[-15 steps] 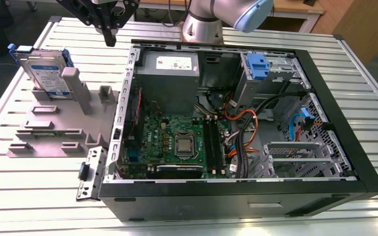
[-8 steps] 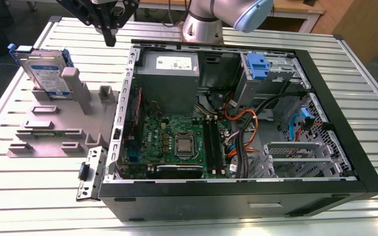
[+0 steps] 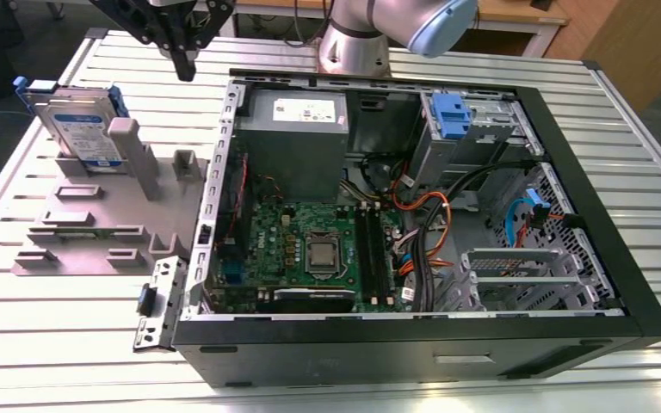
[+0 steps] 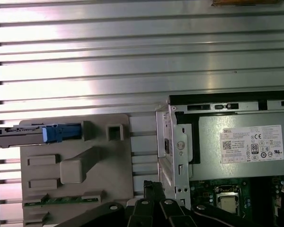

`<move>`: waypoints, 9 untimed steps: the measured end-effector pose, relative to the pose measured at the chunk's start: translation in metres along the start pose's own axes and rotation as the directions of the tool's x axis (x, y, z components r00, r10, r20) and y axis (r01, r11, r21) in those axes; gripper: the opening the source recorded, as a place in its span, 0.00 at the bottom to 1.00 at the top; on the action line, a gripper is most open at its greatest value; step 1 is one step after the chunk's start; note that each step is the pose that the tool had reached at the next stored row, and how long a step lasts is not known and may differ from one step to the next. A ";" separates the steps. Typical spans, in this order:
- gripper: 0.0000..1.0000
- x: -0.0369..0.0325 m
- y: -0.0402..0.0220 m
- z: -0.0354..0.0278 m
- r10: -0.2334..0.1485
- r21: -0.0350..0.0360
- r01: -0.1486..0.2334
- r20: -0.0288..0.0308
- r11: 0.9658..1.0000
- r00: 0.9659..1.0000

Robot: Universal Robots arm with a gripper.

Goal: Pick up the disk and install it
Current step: 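Reach for the disk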

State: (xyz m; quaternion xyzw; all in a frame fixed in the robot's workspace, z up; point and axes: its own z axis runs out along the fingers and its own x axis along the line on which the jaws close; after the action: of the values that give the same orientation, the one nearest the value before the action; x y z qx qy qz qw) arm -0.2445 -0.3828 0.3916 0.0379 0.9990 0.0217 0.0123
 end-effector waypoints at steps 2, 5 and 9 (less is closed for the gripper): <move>0.11 0.0023 -0.0002 0.0000 0.000 0.000 0.000 0.000 1.000 1.000; 0.11 0.0038 -0.0002 0.0000 0.000 0.000 0.000 0.000 1.000 1.000; 0.11 0.0044 -0.0003 -0.0001 0.000 0.000 0.000 0.000 1.000 1.000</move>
State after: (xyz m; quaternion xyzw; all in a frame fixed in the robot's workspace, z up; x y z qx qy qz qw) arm -0.2490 -0.3828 0.3915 0.0379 0.9990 0.0217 0.0123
